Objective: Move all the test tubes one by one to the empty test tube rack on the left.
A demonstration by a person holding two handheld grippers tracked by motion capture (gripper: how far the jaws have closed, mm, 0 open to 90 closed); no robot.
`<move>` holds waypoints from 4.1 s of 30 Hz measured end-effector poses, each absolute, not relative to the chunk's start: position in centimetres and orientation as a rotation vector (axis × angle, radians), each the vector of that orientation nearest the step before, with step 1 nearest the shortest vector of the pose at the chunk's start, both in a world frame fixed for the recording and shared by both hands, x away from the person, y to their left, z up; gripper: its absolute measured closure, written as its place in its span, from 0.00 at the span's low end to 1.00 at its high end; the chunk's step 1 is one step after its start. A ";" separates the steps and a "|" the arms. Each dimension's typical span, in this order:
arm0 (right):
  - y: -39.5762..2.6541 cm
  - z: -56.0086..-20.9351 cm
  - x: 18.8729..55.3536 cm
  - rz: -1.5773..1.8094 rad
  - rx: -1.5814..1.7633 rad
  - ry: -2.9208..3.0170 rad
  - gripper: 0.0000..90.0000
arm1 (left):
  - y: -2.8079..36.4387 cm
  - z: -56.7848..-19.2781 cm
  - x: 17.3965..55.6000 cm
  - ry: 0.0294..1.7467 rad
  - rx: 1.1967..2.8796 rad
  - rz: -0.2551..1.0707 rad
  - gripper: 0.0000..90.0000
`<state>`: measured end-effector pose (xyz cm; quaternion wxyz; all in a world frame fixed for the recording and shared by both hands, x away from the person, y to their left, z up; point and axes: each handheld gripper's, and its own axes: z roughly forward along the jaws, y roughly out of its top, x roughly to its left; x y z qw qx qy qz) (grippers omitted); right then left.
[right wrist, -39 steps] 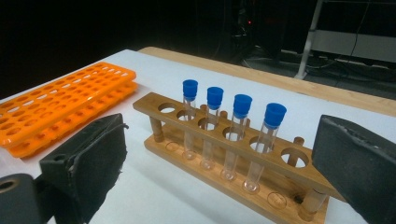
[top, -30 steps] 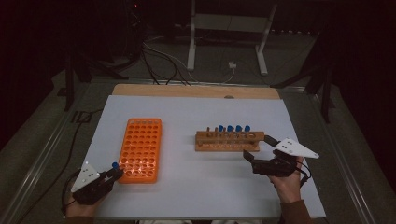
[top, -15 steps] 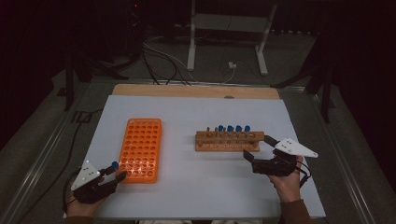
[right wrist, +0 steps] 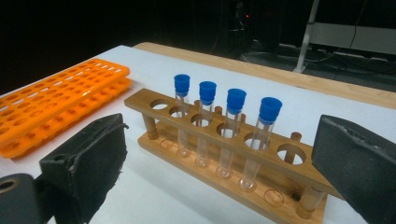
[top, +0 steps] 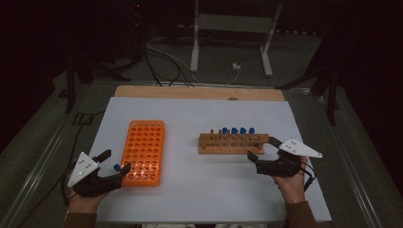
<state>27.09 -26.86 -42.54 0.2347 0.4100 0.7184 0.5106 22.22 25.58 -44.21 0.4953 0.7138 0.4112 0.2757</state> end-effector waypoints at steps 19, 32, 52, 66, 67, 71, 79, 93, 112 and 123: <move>-26.9 -42.0 29.7 1.372 1.184 1.938 0.03 | 21.6 -43.1 24.4 1.007 1.735 0.681 0.02; -26.5 -42.0 32.0 1.328 1.230 1.918 0.07 | 18.5 -43.0 25.2 0.963 1.739 0.668 0.02; -26.4 -43.7 33.7 1.302 1.263 1.978 0.65 | 16.5 -43.4 25.2 0.919 1.765 0.643 0.02; -26.1 -45.3 34.5 1.261 1.308 2.018 0.78 | 16.3 -43.4 25.2 0.910 1.763 0.640 0.02; -26.0 -45.4 34.6 1.261 1.313 2.017 0.79 | 16.3 -43.4 25.2 0.910 1.763 0.640 0.02; -25.9 -45.6 34.6 1.258 1.319 2.022 0.83 | 16.4 -43.5 25.2 0.912 1.761 0.639 0.02; -25.9 -45.6 34.5 1.252 1.301 2.018 0.85 | 16.3 -43.5 25.2 0.913 1.763 0.636 0.02; -26.3 -44.3 34.1 1.259 1.285 1.990 0.85 | 16.2 -43.8 25.4 0.919 1.771 0.622 0.02; -26.5 -41.4 33.2 1.300 1.218 1.945 0.86 | 16.0 -44.0 25.5 0.926 1.779 0.600 0.02; -26.4 -39.2 31.7 1.325 1.151 1.936 0.86 | 15.5 -43.7 25.5 0.909 1.781 0.586 0.02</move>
